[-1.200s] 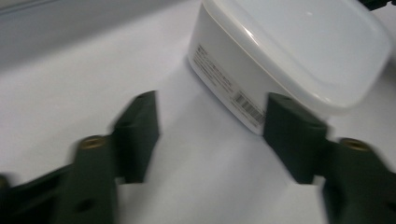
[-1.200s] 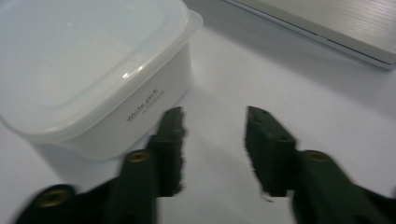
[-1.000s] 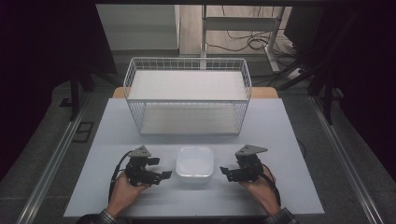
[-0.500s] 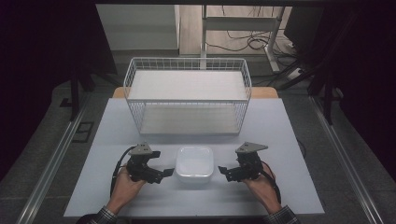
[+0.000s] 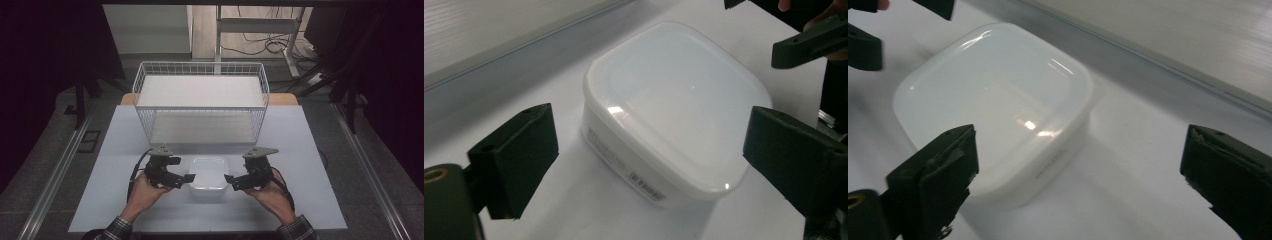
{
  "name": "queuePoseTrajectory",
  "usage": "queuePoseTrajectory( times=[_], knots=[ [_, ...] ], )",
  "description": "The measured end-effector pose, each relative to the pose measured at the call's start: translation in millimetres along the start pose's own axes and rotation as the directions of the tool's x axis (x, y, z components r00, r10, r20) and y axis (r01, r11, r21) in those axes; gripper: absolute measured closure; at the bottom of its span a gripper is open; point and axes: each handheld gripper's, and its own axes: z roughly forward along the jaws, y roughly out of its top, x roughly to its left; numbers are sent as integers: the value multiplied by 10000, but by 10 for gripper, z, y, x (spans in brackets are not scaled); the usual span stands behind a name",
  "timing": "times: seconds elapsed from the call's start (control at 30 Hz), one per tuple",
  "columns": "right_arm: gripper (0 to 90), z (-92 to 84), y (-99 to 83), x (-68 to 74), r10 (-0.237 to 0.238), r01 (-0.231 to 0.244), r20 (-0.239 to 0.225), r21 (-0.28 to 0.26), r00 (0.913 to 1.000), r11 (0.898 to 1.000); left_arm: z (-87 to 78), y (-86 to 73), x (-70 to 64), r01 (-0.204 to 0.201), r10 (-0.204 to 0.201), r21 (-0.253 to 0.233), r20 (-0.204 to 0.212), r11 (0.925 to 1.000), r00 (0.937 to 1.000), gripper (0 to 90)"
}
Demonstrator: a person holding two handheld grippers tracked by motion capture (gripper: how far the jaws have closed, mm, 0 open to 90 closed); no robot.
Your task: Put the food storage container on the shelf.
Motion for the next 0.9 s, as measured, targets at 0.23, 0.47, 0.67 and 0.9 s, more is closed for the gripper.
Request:
queuePoseTrajectory(
  times=[0.23,0.47,0.67,0.9],
  knots=[
    [144,189,10,-31,806,-786,-942,247,9923,9966,165,7,36,58,-52,477,-140,9988,9999,136],
    [322,280,-28,-63,1393,-1316,-1842,533,9730,9899,209,-36,73,534,-574,555,732,9970,9957,253],
    [434,185,-53,-45,2051,-1873,-1973,1053,9586,9766,127,-94,67,1255,-1327,702,1079,9896,9853,404],
    [611,46,-103,-43,2704,-2548,-2008,1003,9416,9618,-6,-141,-15,1707,-1732,358,860,9847,9811,598]
  ],
)
